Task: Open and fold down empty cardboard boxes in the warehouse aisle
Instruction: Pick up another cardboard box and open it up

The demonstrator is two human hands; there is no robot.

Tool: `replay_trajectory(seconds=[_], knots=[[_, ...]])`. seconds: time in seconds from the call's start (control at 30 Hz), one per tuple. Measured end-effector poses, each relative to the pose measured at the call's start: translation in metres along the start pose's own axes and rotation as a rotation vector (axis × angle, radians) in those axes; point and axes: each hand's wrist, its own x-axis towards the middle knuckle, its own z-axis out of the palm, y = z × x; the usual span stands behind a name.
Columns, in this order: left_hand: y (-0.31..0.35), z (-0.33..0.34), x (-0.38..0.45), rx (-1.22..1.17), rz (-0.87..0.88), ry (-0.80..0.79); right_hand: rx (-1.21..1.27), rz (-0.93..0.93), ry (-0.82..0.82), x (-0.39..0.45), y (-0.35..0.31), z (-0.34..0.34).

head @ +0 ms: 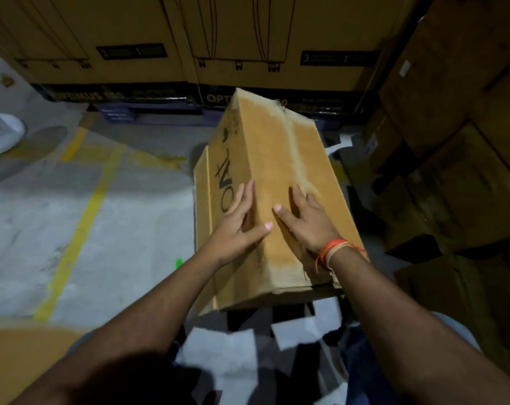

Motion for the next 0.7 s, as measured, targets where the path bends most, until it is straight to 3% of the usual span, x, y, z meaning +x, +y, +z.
replay_trajectory(seconds=[0.07, 0.13, 0.3, 0.47, 0.6, 0.7], knots=[[0.000, 0.010, 0.012, -0.124, -0.027, -0.065, -0.025, -0.075, 0.057, -0.003, -0.001, -0.009], [-0.010, 0.023, 0.023, -0.095, -0.075, -0.113, -0.119, -0.097, 0.107, -0.004, 0.007, -0.024], [-0.038, 0.048, 0.046, 0.075, -0.309, -0.127, -0.481, 0.138, 0.110, 0.002, 0.044, -0.054], [-0.056, 0.055, 0.057, 0.054, -0.455, -0.027, -0.501, 0.179, -0.100, 0.013, 0.045, -0.029], [-0.071, 0.065, 0.056, -0.185, -0.583, 0.017, -0.427, 0.049, -0.193, 0.020, 0.040, -0.009], [-0.064, 0.083, 0.059, -0.500, -0.643, 0.008, -0.419, 0.052, -0.209, 0.023, 0.040, -0.003]])
